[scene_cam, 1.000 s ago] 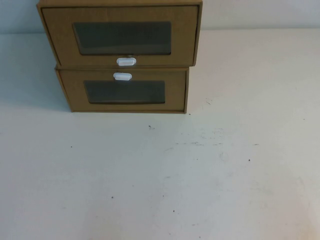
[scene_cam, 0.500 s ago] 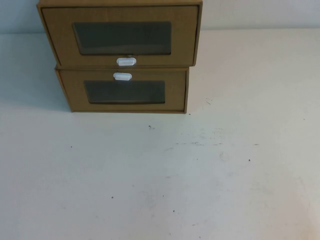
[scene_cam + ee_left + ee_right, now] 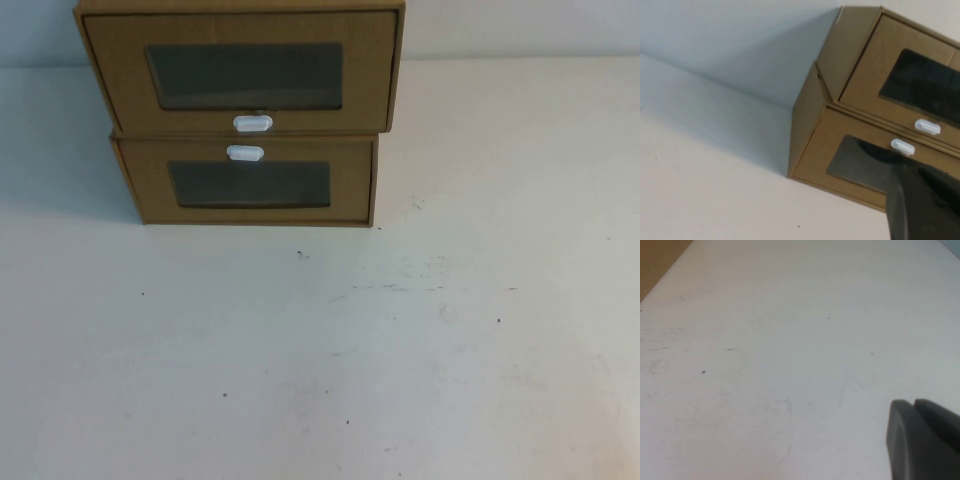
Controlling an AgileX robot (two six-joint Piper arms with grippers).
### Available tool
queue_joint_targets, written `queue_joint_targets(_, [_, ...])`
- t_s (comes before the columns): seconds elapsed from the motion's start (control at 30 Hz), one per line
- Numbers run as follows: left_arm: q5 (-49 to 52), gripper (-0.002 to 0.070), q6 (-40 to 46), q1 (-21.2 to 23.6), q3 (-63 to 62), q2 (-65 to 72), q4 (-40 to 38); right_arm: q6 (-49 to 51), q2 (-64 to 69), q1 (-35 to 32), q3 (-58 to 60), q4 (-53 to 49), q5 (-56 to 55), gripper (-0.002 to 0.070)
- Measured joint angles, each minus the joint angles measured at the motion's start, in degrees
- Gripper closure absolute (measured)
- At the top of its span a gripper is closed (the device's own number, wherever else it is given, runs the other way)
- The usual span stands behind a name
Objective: Open the shoe box
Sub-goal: 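Pull the top drawer of the cardboard box fully open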
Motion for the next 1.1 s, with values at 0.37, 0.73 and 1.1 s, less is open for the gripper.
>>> queue_joint_targets(0.37, [25.22, 0.068, 10.56, 0.0, -32.62, 33.31, -1.62, 0.03, 0.0, 0.0, 0.0, 0.0, 0.0, 0.069])
queue_joint_targets(0.73, [43.07, 0.068, 39.15, 0.0, -71.79, 67.96, -23.17, 0.03, 0.0, 0.0, 0.0, 0.0, 0.0, 0.0689])
queue_joint_targets(1.1, [56.63, 0.068, 41.47, -4.02, -114.85, 99.0, -25.15, 0.03, 0.0, 0.0, 0.0, 0.0, 0.0, 0.0689])
